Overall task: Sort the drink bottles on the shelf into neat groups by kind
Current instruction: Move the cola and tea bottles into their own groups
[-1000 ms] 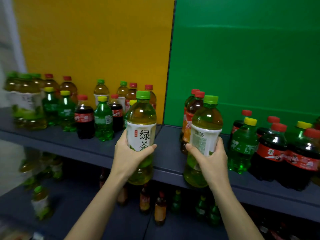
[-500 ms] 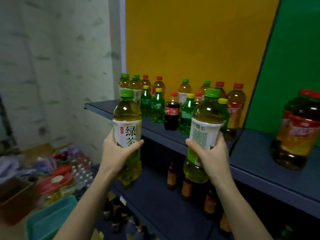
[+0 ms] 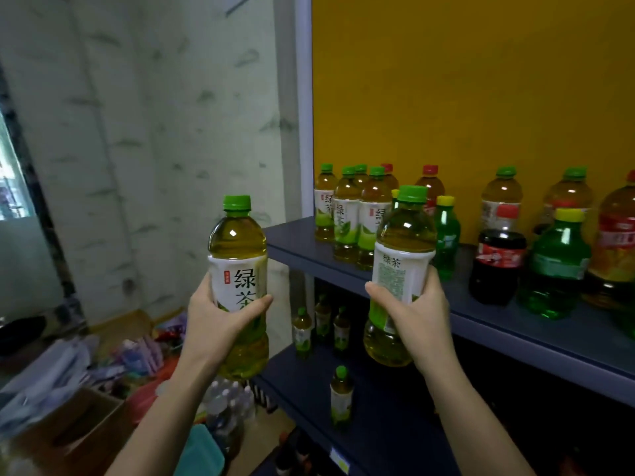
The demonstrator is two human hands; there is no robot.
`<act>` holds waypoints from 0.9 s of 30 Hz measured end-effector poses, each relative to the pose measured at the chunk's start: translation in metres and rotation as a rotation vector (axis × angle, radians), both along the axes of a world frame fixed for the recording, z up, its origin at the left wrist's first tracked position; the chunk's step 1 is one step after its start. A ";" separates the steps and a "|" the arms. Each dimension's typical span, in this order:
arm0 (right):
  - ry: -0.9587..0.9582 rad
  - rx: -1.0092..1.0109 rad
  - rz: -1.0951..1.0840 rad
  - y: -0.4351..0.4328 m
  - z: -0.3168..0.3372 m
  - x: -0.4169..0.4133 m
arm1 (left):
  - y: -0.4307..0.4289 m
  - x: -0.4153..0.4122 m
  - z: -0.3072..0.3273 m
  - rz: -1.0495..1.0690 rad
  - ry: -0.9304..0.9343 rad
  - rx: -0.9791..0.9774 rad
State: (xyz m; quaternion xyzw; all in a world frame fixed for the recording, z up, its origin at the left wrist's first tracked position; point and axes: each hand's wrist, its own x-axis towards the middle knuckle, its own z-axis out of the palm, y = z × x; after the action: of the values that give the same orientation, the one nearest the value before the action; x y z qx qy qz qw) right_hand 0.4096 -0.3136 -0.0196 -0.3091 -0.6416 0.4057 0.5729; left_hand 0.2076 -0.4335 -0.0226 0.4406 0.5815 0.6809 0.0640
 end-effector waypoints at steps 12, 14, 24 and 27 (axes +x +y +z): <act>-0.040 0.060 0.017 0.073 -0.001 -0.155 | 0.092 -0.133 0.002 -0.038 0.002 0.027; -0.051 0.081 0.013 0.092 0.000 -0.179 | 0.119 -0.151 0.006 -0.057 0.017 0.034; -0.065 0.140 -0.142 0.179 0.018 -0.258 | 0.244 -0.208 0.036 -0.227 0.018 0.025; -0.103 0.110 -0.200 0.197 0.014 -0.269 | 0.277 -0.220 0.036 -0.256 0.017 0.003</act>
State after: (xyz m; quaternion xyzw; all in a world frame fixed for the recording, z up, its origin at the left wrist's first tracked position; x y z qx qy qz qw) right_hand 0.1403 -0.1169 -0.0056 -0.3603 -0.6573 0.2943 0.5929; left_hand -0.0129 -0.1560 0.0133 0.5172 0.5200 0.6642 0.1448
